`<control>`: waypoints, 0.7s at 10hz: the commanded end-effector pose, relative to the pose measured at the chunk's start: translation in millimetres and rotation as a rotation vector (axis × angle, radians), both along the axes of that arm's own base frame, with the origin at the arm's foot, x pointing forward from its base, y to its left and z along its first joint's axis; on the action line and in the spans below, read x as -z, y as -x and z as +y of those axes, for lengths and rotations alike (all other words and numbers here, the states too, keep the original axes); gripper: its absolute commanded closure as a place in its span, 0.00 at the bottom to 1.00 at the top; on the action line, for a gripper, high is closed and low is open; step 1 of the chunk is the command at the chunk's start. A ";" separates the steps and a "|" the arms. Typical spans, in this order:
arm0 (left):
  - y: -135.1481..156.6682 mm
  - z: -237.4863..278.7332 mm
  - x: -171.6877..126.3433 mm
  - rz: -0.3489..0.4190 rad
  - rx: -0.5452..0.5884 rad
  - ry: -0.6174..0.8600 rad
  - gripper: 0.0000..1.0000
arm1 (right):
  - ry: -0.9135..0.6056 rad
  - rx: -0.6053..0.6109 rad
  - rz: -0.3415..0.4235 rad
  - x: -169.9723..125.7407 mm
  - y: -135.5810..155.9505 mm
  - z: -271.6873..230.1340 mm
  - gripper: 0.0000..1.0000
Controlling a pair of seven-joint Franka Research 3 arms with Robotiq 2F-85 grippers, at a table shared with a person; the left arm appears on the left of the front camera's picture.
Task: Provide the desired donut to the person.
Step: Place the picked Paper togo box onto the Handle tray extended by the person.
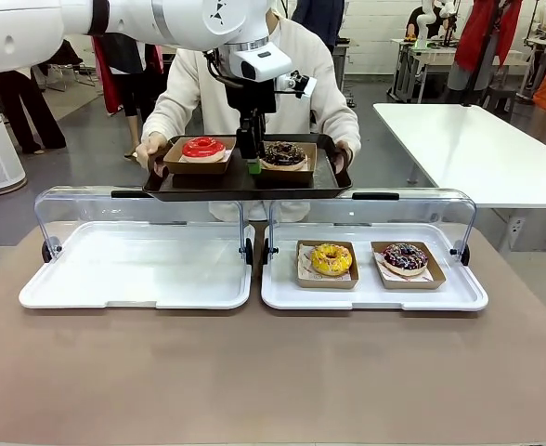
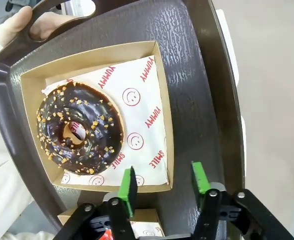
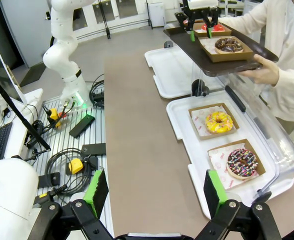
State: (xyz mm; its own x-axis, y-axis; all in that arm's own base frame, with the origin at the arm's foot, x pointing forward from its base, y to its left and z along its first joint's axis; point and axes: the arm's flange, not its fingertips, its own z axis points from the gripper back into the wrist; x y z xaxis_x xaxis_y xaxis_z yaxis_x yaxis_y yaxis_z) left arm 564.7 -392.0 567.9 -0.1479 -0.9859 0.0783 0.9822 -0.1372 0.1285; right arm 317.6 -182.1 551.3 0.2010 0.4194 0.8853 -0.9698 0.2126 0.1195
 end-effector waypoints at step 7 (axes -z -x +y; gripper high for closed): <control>18.3 8.6 -10.3 0.026 0.090 -0.004 0.00 | -0.012 -0.003 -0.006 0.2 0.2 0.2 0.00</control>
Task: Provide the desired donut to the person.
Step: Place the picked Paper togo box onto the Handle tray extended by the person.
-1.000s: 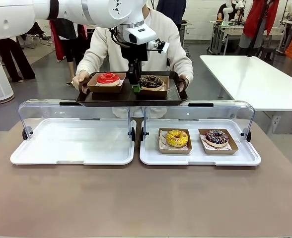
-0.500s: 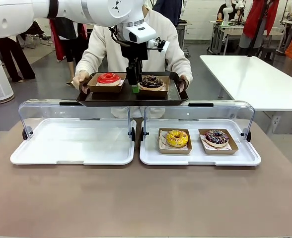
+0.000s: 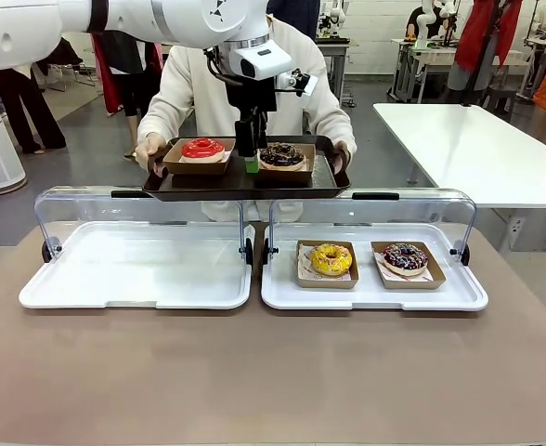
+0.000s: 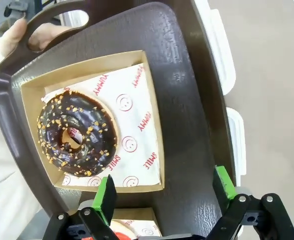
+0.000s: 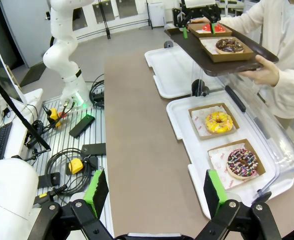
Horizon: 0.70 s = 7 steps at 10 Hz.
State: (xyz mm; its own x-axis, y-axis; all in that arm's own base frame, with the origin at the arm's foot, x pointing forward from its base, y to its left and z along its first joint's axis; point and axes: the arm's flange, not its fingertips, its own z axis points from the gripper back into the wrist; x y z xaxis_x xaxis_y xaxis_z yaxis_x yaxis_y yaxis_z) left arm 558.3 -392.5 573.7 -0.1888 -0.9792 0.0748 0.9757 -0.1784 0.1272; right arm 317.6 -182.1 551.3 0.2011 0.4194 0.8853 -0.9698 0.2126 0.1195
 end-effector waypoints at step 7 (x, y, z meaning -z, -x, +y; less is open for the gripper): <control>114.7 157.6 -29.3 0.010 0.240 -0.008 0.00 | -0.012 -0.003 -0.006 0.2 0.2 0.2 0.00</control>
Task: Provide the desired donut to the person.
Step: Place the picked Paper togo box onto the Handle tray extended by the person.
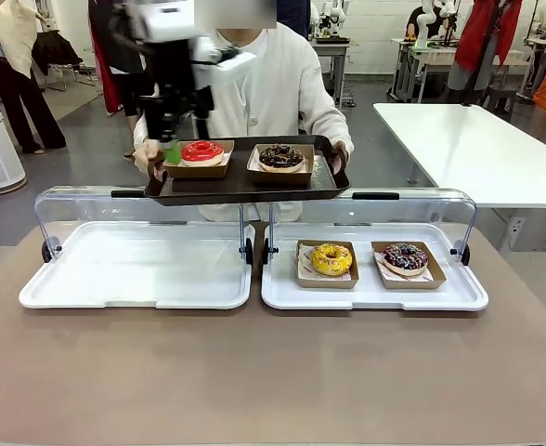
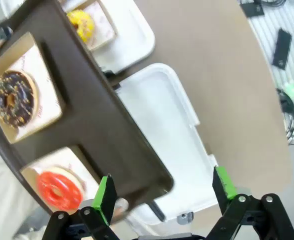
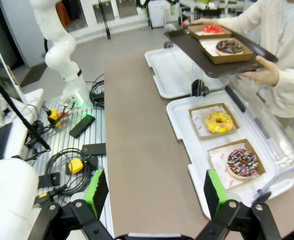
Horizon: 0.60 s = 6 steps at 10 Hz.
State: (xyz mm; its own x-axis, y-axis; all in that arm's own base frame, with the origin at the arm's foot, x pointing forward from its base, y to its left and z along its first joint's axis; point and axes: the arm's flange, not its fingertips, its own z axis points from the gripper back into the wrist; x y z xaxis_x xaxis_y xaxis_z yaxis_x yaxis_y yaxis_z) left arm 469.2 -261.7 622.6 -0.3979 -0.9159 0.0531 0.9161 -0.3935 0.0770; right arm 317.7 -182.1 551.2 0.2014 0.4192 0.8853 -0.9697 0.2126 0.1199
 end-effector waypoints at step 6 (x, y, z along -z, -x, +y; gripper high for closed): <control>73.7 132.9 49.6 -0.058 -0.164 0.058 0.00 | -0.012 -0.003 -0.006 0.1 0.3 0.2 0.00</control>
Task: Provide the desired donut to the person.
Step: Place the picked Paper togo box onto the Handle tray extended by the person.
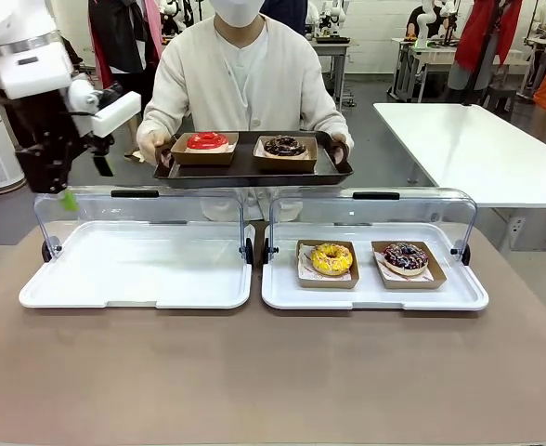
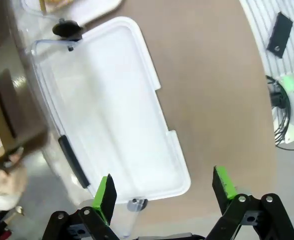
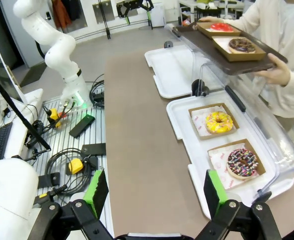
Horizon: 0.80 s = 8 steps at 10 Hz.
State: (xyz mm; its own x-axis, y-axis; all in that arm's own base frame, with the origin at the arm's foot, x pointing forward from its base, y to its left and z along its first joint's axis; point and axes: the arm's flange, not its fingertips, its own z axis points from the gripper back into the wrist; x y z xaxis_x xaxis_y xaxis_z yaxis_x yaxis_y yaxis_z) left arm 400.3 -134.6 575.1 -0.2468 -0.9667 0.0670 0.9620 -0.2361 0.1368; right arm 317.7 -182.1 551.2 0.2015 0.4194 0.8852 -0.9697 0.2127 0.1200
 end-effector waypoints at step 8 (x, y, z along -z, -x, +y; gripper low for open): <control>1.2 25.2 5.7 0.027 -0.039 0.019 0.00 | -0.012 -0.003 -0.006 0.1 0.3 0.2 0.00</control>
State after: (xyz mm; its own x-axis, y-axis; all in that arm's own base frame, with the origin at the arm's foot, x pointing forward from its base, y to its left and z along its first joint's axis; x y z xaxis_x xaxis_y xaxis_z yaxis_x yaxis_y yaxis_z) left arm 398.4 -109.9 568.3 -0.2097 -0.9733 0.0929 0.9742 -0.1998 0.1049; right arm 317.7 -182.1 551.1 0.2016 0.4194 0.8852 -0.9697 0.2128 0.1200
